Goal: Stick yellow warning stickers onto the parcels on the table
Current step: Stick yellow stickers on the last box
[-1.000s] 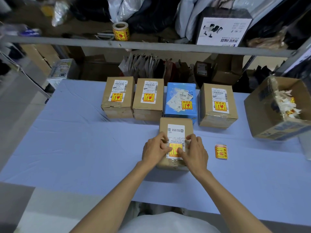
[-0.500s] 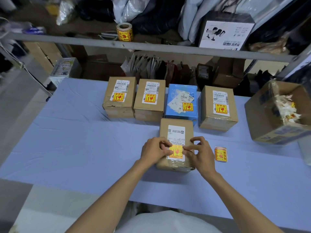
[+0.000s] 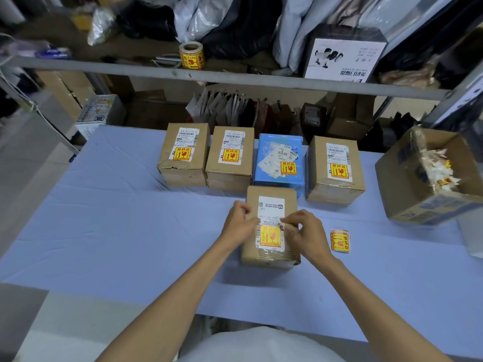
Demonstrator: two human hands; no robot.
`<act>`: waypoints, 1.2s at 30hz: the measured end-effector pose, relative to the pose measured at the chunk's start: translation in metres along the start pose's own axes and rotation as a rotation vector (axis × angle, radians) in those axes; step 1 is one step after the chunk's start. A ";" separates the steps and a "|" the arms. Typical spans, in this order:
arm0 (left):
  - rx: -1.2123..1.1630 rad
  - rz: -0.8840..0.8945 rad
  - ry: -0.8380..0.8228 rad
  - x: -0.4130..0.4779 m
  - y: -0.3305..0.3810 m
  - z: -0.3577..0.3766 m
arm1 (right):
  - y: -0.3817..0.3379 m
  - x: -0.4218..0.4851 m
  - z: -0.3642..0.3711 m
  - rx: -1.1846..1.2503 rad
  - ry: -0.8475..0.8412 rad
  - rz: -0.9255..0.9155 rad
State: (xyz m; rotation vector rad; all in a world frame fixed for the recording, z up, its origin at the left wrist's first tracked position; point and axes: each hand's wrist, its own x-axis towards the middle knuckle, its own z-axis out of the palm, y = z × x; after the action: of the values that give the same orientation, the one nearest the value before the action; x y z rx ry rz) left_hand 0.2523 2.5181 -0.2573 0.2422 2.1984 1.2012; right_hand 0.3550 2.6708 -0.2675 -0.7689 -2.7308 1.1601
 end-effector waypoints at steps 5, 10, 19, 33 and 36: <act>-0.016 0.024 -0.199 0.003 0.027 -0.012 | -0.030 0.010 -0.012 0.228 0.085 -0.029; -0.237 0.106 -0.142 0.007 0.048 -0.014 | -0.063 0.017 -0.023 0.331 0.102 -0.169; -0.541 0.227 -0.164 0.011 0.065 -0.016 | -0.064 0.032 -0.039 0.310 0.209 -0.198; -0.403 0.298 0.097 0.038 0.090 -0.008 | -0.077 0.055 -0.053 0.540 0.227 -0.160; -0.456 0.254 0.051 0.040 0.094 -0.008 | -0.076 0.059 -0.054 0.493 0.249 -0.167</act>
State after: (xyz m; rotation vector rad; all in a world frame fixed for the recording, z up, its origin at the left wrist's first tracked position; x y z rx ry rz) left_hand 0.2039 2.5832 -0.1947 0.3066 1.9072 1.8264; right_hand 0.2853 2.6895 -0.1834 -0.5593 -2.1298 1.4939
